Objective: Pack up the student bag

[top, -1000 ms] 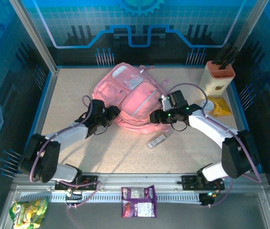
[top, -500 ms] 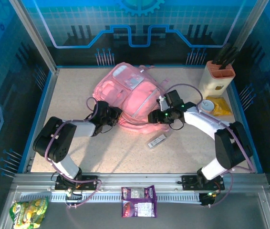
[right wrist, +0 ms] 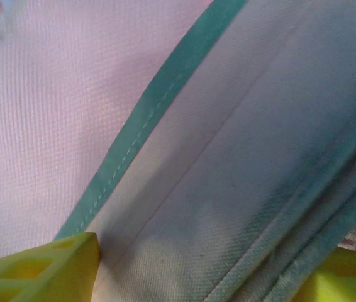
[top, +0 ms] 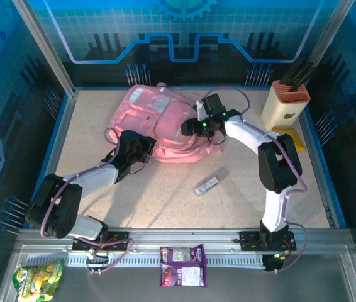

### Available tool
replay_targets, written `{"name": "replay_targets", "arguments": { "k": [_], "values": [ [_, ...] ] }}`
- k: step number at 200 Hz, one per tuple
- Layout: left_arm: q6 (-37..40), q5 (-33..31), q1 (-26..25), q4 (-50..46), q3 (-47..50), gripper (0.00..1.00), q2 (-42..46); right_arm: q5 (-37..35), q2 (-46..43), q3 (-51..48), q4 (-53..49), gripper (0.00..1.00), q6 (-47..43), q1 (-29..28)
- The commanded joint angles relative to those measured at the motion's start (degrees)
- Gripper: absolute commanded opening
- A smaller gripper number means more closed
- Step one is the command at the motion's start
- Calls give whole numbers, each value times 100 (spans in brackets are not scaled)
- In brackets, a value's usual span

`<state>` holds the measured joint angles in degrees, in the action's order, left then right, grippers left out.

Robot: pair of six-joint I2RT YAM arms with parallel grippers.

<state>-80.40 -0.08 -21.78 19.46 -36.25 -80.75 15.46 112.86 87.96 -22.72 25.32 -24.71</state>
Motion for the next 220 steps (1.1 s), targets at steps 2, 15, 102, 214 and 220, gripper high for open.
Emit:
{"name": "replay_targets", "arguments": {
  "k": [2,15,102,214,220],
  "values": [
    [-268,-298,-500,-269,-37,0,384,138,337,767,-101,75,-471,109],
    [-419,-210,-604,-265,-146,0,235,96,103,551,-69,78,-537,113],
    [-640,-93,-904,301,-461,0,-325,-1034,-2124,-1422,-1162,77,-69,-452],
    [-643,-147,-997,304,-545,0,-209,-1916,-1513,-1862,482,50,1040,-2084],
    [-644,-128,-1003,320,-546,0,-216,-1947,-1476,-1898,600,48,964,-2085]
  ]
}}
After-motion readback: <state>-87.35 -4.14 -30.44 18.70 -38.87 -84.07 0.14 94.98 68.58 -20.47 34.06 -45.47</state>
